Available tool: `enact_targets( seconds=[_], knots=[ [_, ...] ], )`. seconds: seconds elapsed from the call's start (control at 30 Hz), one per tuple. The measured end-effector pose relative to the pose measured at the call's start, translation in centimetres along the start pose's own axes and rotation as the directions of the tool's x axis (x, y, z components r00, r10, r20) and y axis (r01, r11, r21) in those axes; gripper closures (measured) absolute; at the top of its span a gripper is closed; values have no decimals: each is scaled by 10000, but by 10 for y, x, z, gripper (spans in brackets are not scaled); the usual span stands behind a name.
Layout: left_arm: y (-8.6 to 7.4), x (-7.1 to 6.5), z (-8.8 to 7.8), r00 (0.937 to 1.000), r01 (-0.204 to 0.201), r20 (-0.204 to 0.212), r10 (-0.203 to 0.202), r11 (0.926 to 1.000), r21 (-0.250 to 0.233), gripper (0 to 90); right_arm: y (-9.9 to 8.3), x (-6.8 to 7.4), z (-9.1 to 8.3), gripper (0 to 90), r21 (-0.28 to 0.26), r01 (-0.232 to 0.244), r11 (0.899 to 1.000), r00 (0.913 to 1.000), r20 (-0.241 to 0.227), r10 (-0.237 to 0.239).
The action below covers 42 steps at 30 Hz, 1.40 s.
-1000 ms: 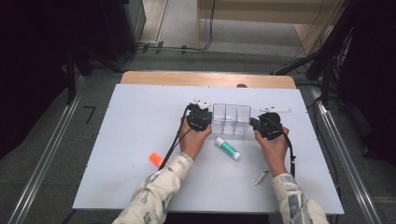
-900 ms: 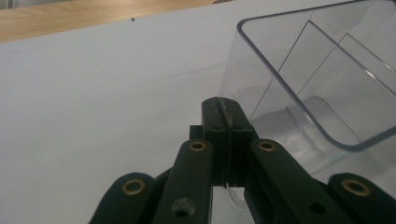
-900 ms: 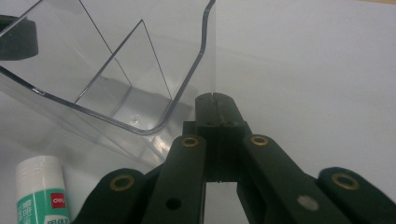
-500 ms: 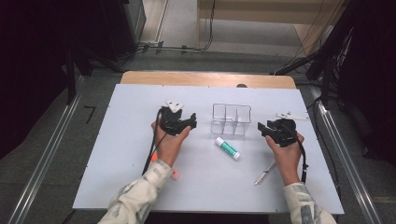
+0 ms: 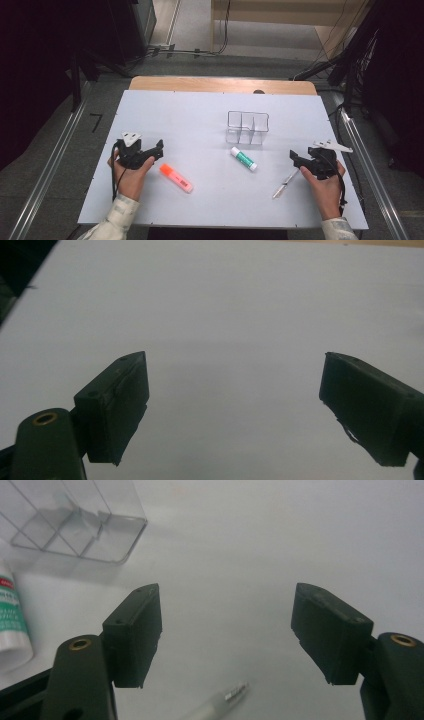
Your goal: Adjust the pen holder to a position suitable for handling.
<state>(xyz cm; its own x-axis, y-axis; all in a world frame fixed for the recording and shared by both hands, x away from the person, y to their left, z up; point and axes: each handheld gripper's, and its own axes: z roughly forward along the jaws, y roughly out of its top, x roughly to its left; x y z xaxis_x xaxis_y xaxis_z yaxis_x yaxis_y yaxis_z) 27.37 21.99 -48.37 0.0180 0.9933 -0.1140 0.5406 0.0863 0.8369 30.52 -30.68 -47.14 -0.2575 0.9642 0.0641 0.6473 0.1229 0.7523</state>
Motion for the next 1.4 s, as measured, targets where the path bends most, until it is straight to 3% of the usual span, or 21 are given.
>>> enact_targets(
  seconds=[0.03, 0.1, 0.3, 0.57, 1.4],
  knots=[
    [0, 0, 0, 10000, 0, 0, 0, 10000, 0, 126, -3, 0, -2, 270, 3, 17, 10000, 10000, -1, -17],
    [-6, 13, -10, 9997, 152, -199, -151, 9999, 34, 127, -9, -1, -5, 269, 83, 15, 10000, 10000, 42, -15],
    [-11, 24, -20, 9981, 146, -601, -152, 9998, -101, 130, -19, 0, -11, 261, 178, -44, 9998, 10000, 22, 43],
    [-15, 30, -23, 9972, 284, -694, -273, 9995, 141, 126, -25, -2, -16, 248, 207, -226, 9995, 9997, 78, 224],
    [-17, 27, -21, 9975, 120, -697, -106, 9997, 196, 126, -33, -1, -18, 229, 471, -241, 9986, 9997, -63, 245]
  ],
)
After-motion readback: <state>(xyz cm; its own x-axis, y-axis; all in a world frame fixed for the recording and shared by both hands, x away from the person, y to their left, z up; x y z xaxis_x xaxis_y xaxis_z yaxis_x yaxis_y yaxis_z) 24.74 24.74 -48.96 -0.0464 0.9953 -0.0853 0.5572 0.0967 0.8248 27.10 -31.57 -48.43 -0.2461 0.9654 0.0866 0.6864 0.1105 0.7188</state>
